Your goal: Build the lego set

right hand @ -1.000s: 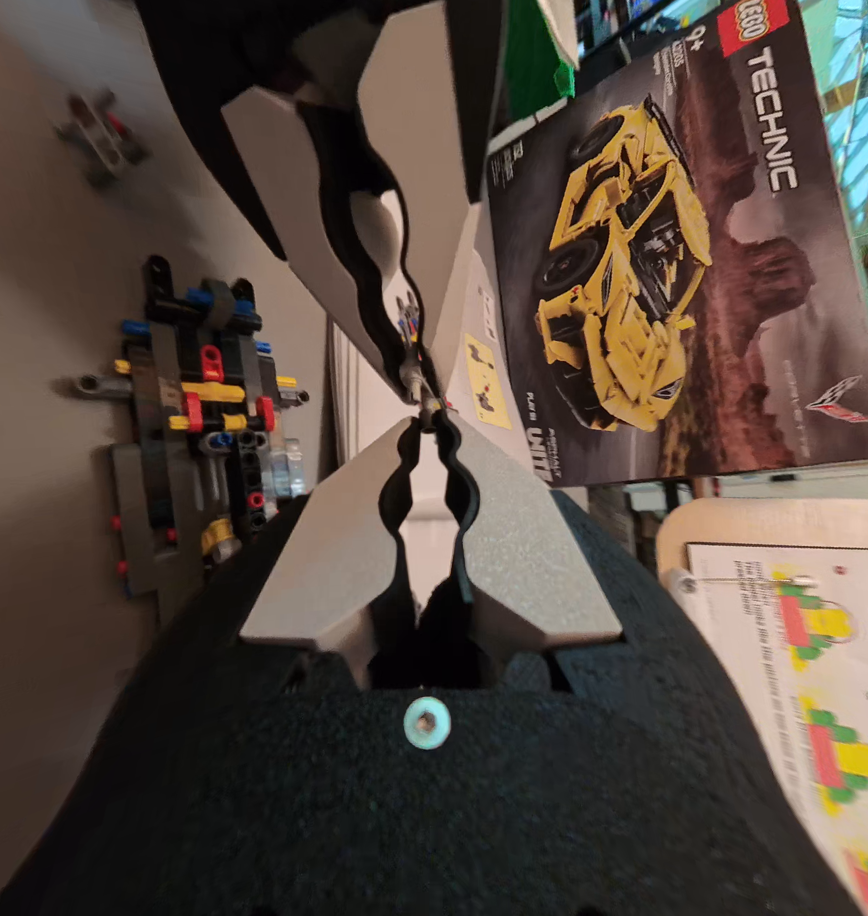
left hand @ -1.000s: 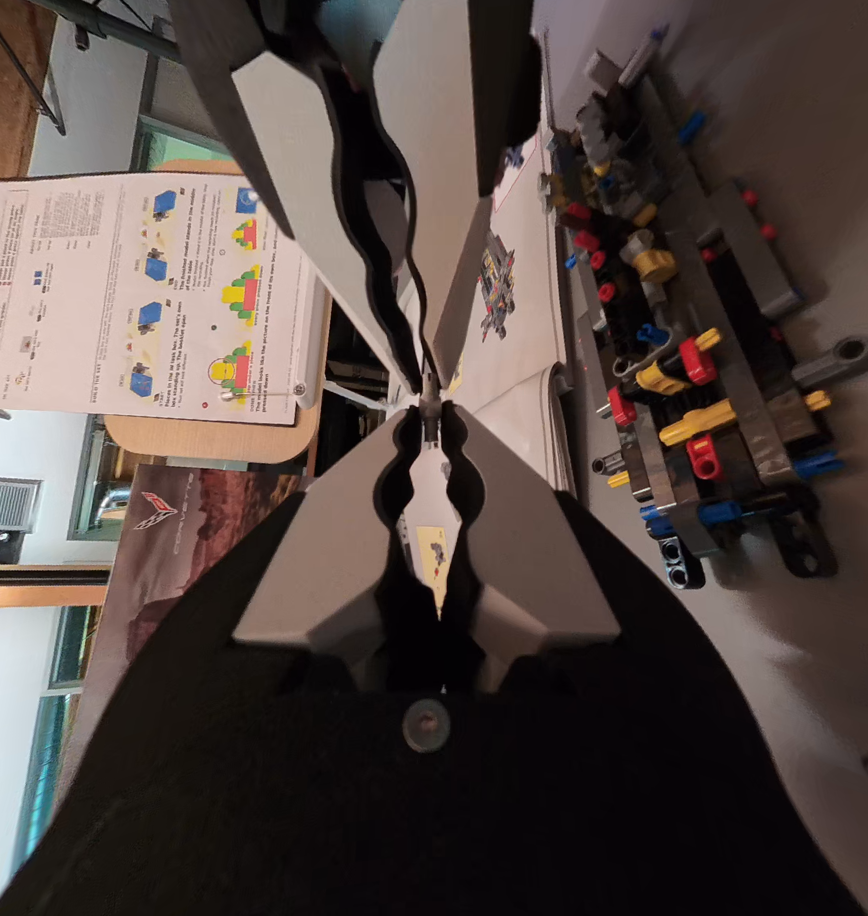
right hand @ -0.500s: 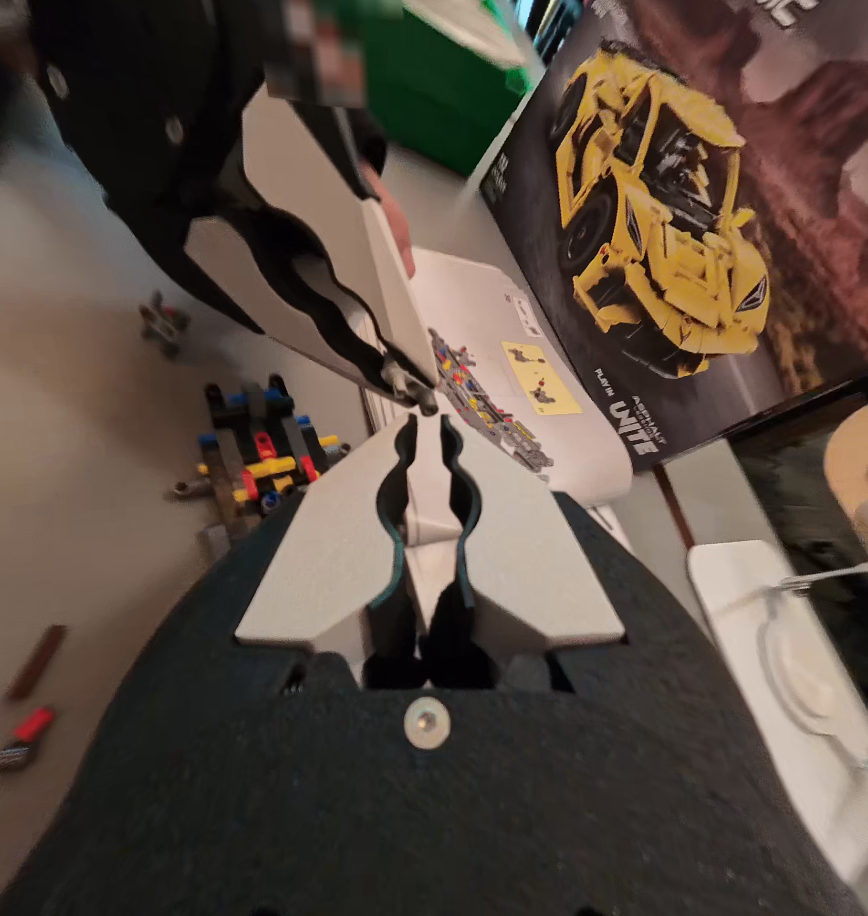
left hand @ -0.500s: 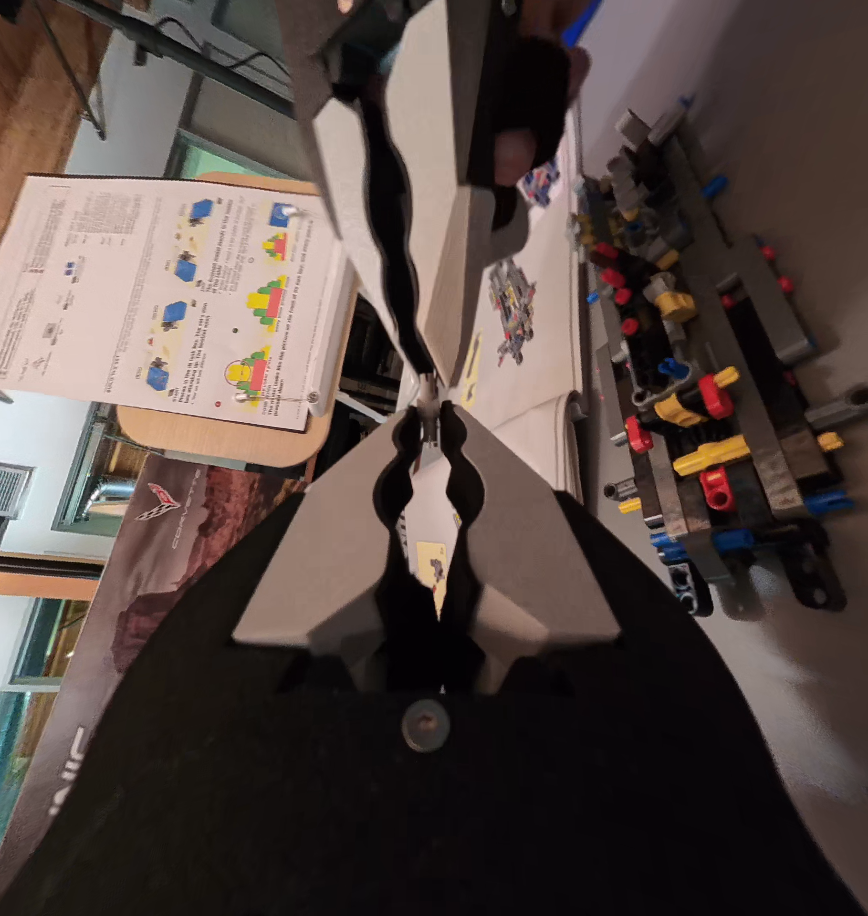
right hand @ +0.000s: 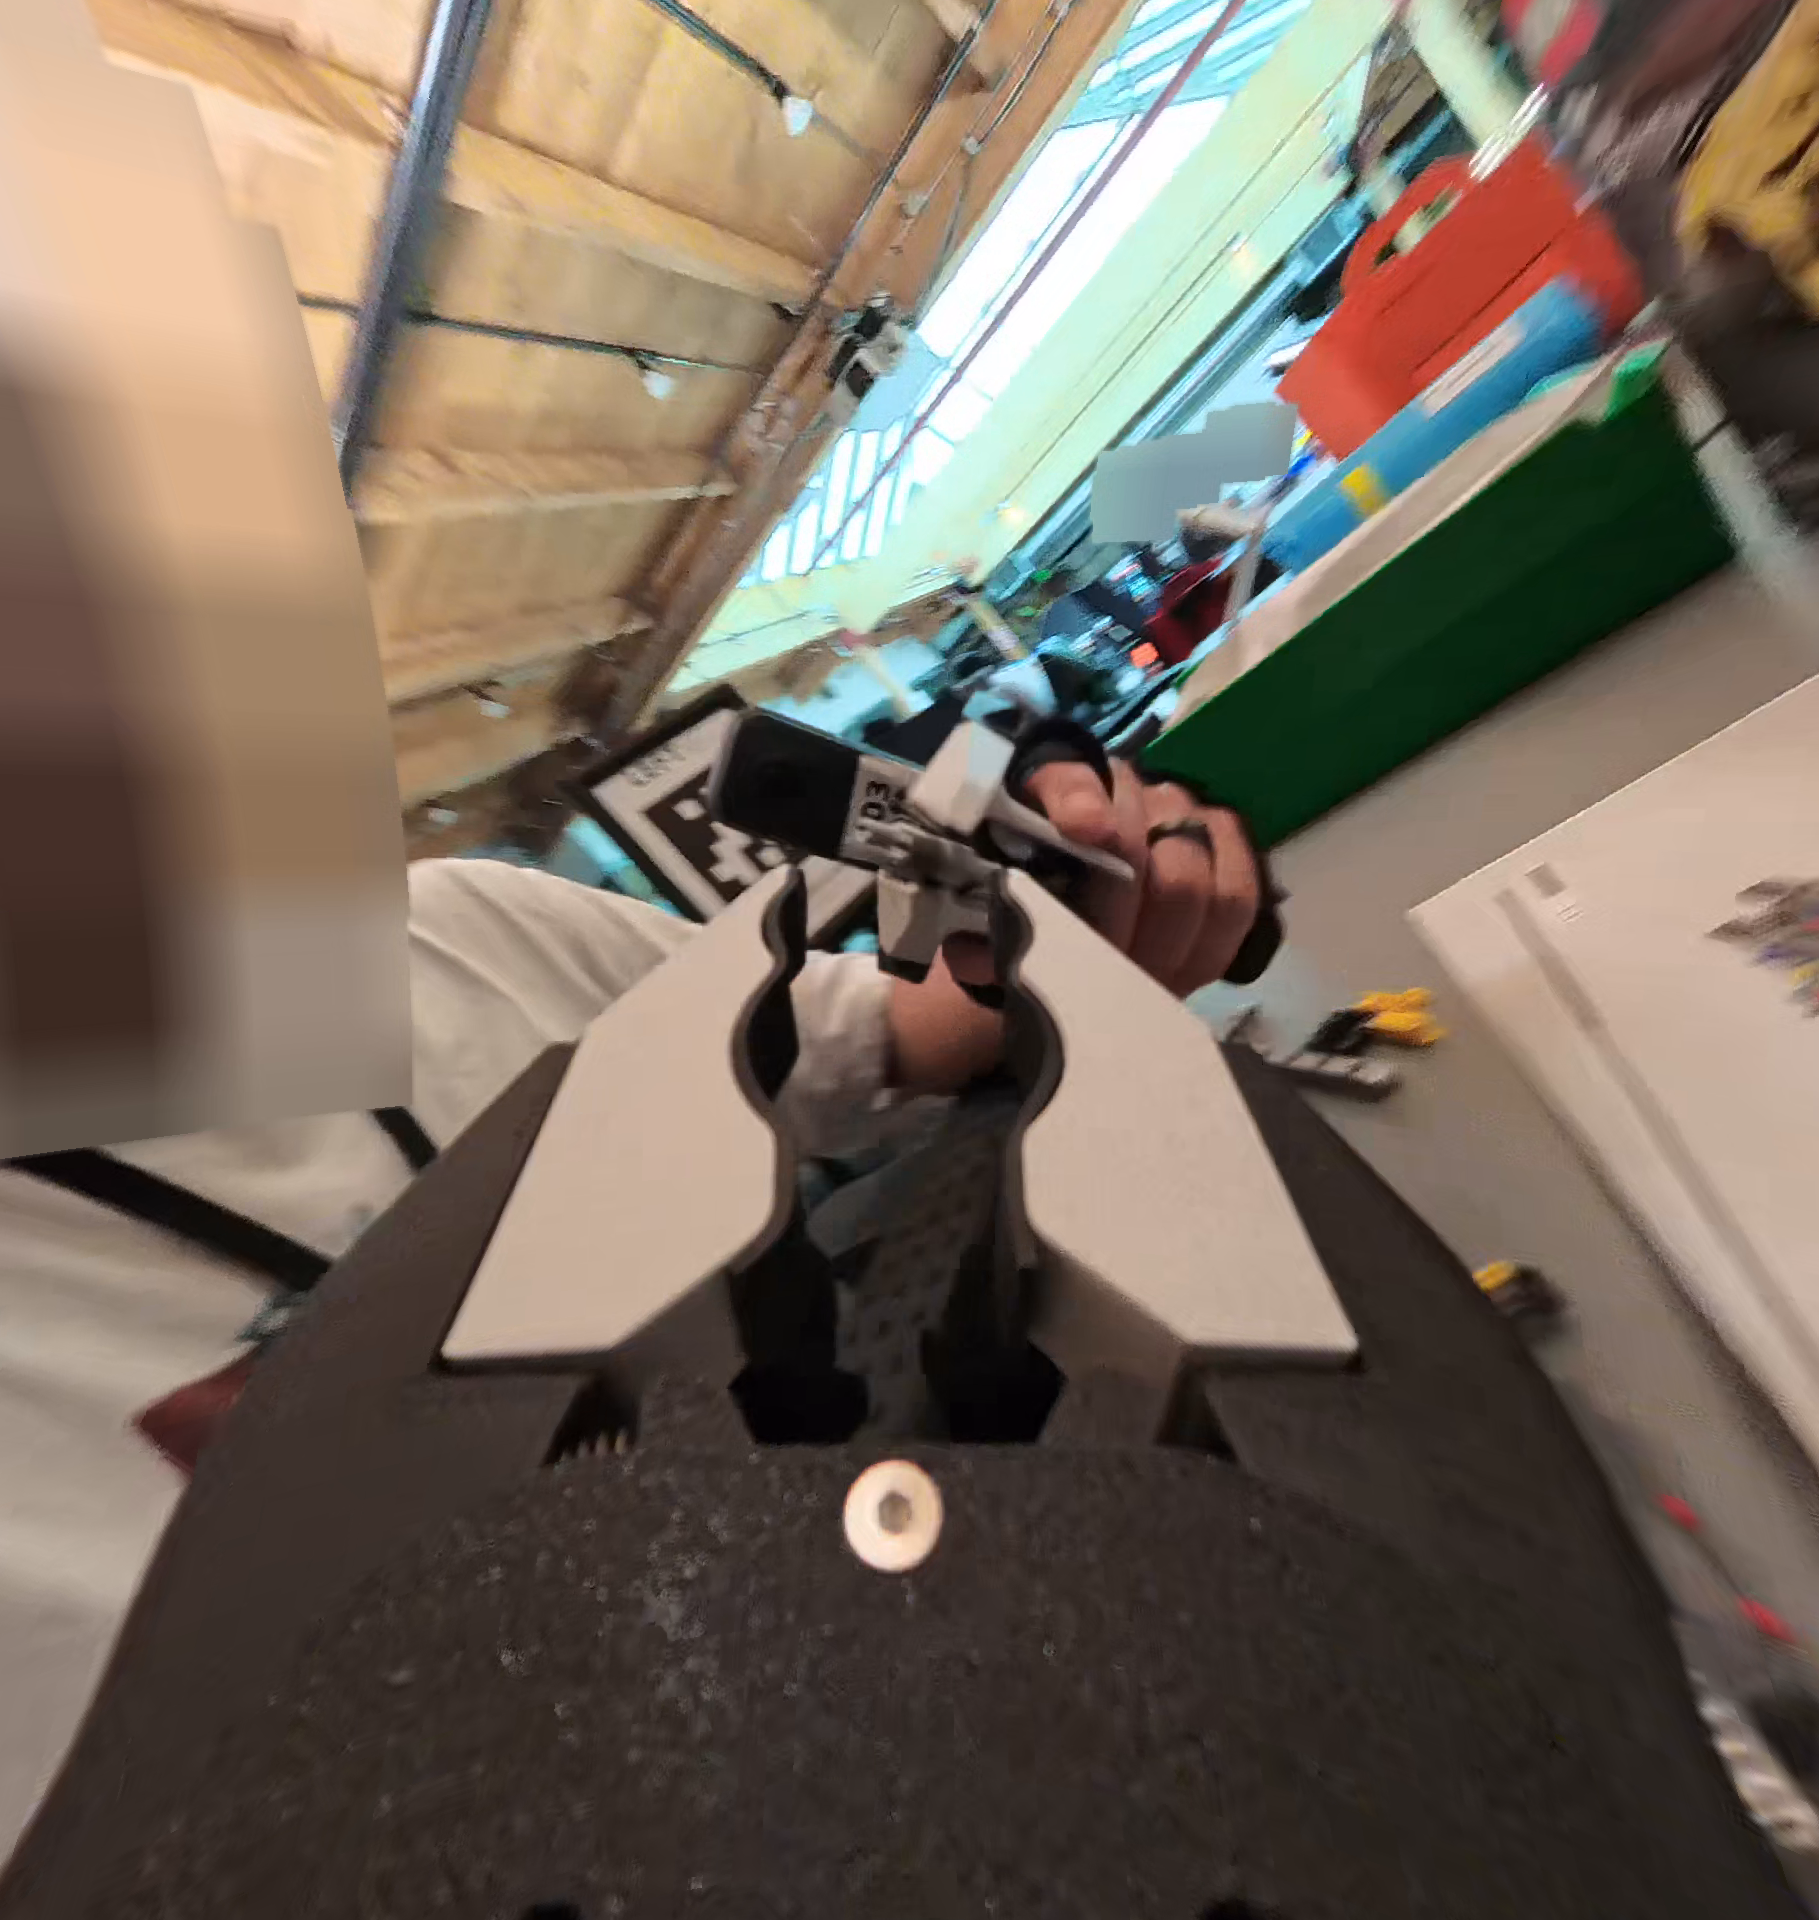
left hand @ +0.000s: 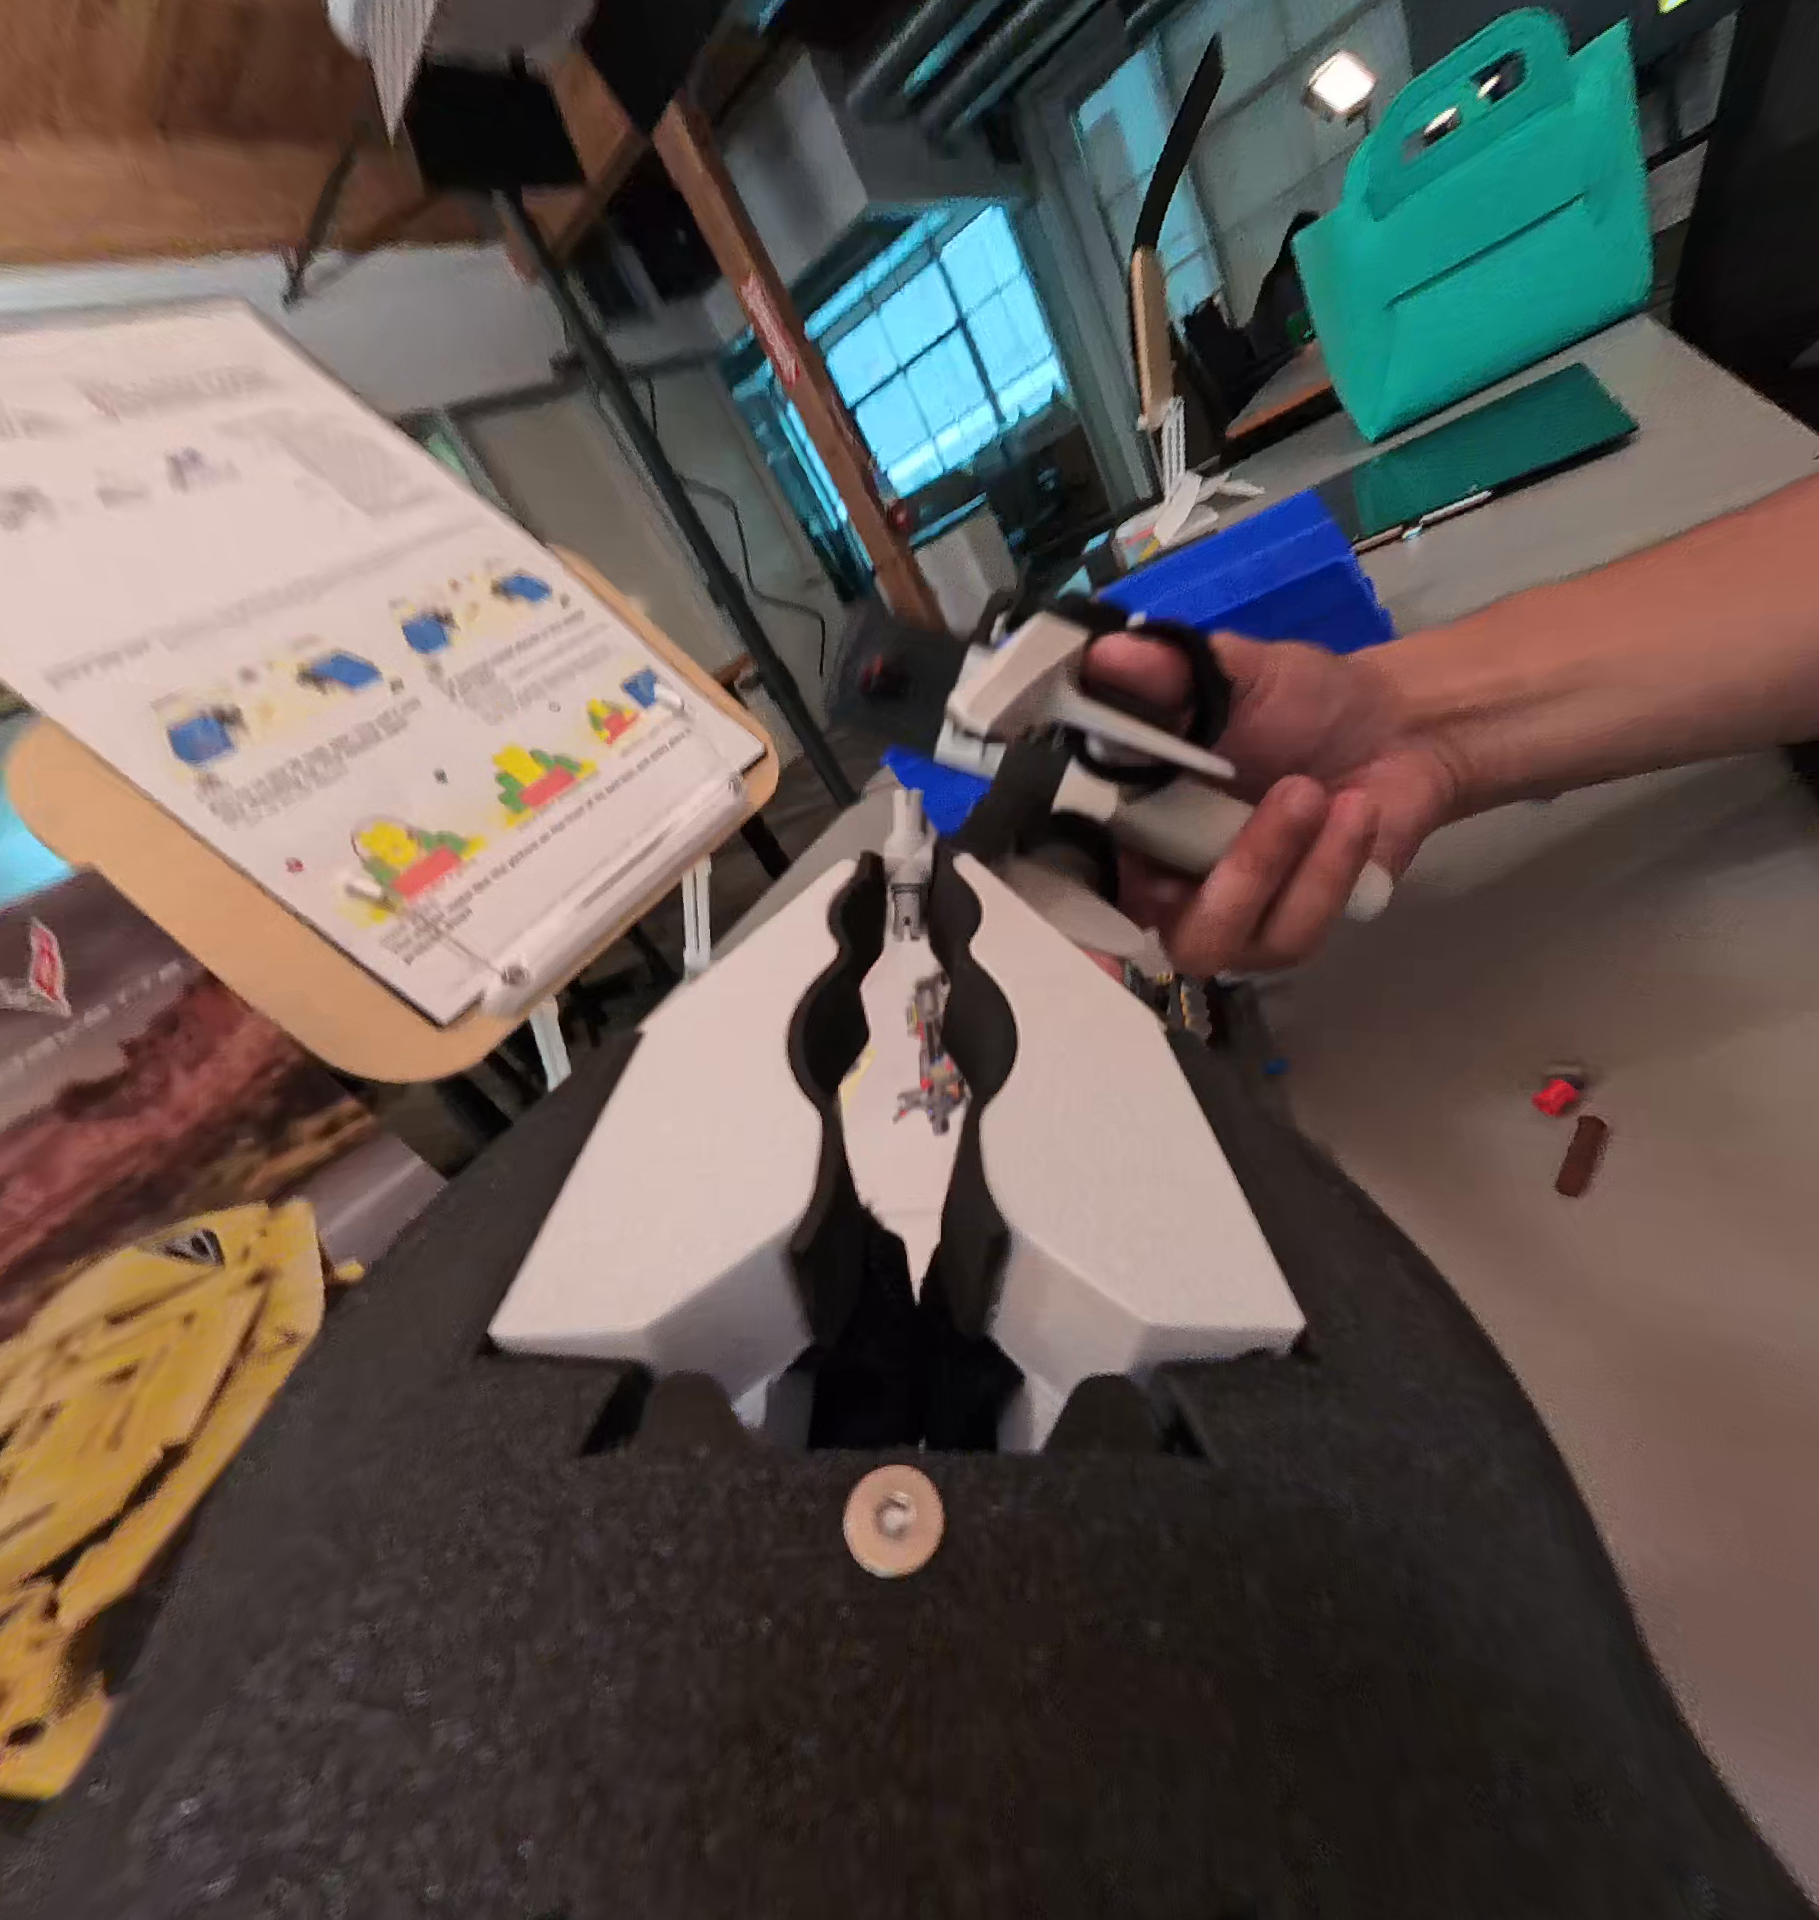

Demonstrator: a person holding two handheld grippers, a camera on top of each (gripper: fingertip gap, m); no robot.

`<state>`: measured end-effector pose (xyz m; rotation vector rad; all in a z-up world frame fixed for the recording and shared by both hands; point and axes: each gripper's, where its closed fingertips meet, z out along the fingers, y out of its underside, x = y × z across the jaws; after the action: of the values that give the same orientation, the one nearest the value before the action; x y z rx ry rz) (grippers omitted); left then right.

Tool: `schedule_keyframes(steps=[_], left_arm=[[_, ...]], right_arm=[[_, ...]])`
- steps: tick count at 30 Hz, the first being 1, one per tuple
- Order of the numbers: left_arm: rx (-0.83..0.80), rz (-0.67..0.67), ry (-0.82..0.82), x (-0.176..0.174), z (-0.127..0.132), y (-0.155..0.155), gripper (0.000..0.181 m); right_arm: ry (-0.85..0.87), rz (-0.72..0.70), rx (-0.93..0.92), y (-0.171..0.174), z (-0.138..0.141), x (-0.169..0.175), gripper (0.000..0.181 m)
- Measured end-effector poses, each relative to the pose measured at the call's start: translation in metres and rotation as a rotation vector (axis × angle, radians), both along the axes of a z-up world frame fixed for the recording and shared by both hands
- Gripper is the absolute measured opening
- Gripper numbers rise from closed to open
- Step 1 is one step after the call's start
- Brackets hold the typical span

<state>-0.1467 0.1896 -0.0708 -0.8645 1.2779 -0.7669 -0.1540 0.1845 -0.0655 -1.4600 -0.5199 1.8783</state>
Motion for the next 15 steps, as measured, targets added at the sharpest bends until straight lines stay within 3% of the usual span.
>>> schedule_keyframes(steps=[6,9,12,15], left_arm=[[0.125,-0.026,-0.018,0.0,0.004,-0.018,0.007],[0.137,-0.02,-0.014,0.001,0.003,-0.019,0.007],[0.136,-0.004,-0.02,-0.002,0.005,-0.012,0.007],[0.142,0.002,-0.025,-0.004,0.007,-0.01,0.007]], right_arm=[[0.184,0.318,-0.228,-0.019,0.006,-0.009,0.025],[0.13,0.319,-0.185,-0.025,0.0,-0.018,0.019],[0.117,0.226,-0.147,-0.015,0.001,-0.016,0.013],[0.164,0.215,-0.17,-0.01,0.006,-0.008,0.018]])
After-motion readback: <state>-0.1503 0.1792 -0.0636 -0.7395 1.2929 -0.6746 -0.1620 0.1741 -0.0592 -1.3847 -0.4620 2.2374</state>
